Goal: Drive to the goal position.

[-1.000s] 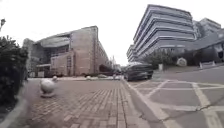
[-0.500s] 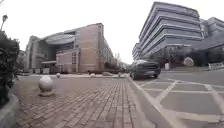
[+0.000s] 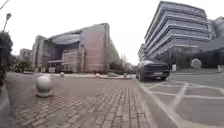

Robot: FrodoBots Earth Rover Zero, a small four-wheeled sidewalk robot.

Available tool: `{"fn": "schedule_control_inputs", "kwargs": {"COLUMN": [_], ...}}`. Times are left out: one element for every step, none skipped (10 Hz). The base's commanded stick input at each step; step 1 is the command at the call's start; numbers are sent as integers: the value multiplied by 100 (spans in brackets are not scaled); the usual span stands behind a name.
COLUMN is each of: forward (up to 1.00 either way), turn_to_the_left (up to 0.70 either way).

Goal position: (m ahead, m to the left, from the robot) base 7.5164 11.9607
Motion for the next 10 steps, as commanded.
{"fn": "schedule_control_inputs", "kwargs": {"forward": [70, 70, 70, 70, 70, 70, 70, 70, 70, 70], "turn_to_the_left": [14, 14, 14, 14, 14, 14, 14, 14, 14, 14]}}
